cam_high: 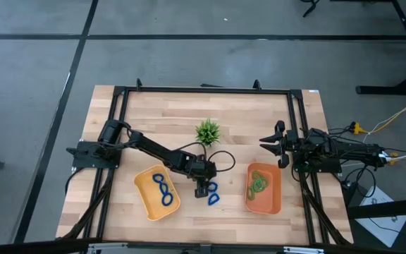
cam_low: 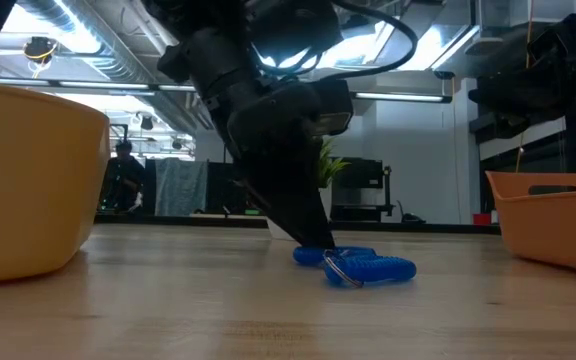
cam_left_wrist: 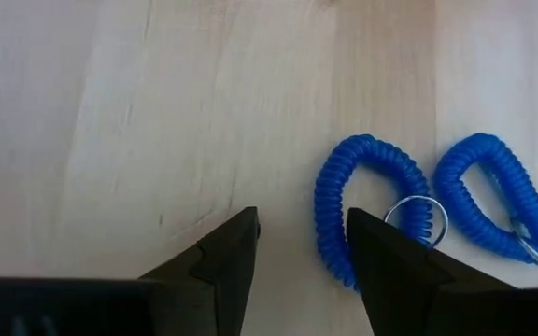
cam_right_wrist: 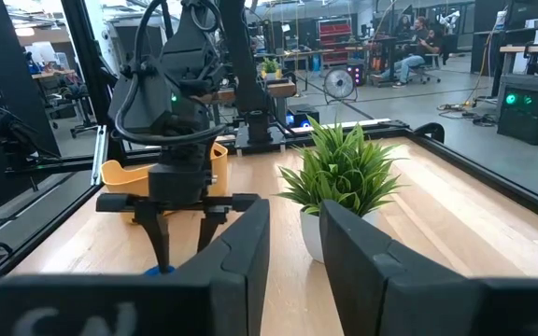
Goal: Sort spring keychains
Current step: Put the blue spring keychain into the yellow bin
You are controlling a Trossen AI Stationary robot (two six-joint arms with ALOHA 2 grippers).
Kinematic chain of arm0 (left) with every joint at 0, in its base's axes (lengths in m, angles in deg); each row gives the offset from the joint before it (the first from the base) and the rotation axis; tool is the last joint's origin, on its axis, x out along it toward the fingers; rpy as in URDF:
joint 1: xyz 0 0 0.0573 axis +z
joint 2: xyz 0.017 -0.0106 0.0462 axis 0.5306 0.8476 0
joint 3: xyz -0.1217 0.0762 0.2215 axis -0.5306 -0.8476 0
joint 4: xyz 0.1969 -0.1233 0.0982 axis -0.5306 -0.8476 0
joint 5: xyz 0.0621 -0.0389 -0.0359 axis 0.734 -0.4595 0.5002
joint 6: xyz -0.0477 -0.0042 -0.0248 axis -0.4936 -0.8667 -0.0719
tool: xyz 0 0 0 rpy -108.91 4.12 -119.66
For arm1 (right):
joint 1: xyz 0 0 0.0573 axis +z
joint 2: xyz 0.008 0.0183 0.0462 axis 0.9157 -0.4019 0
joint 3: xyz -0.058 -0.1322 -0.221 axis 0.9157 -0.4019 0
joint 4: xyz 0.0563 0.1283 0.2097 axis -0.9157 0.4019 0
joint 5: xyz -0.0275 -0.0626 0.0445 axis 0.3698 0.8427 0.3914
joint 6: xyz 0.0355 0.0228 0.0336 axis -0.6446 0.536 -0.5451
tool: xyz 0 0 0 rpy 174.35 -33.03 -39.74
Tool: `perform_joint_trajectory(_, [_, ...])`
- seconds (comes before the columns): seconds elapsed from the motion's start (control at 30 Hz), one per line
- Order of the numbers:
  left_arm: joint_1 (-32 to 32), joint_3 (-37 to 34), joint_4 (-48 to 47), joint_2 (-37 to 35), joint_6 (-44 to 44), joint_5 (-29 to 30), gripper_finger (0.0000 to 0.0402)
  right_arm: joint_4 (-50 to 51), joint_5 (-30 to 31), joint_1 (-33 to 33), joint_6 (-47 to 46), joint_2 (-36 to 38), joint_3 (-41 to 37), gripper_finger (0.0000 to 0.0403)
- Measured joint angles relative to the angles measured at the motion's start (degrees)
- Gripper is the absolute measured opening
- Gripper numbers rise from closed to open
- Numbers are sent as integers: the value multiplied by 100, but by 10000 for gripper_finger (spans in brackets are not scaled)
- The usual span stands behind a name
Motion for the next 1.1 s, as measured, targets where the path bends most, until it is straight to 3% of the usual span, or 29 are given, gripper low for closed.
perform_joint_trajectory(0.53, [2,19,-784,-30,-112,619,102,-1,0,1,0,-1,0,97])
perform_joint_trajectory(1.1, [7,13,-1147,-26,-116,837,97,-1,0,1,0,0,0,97])
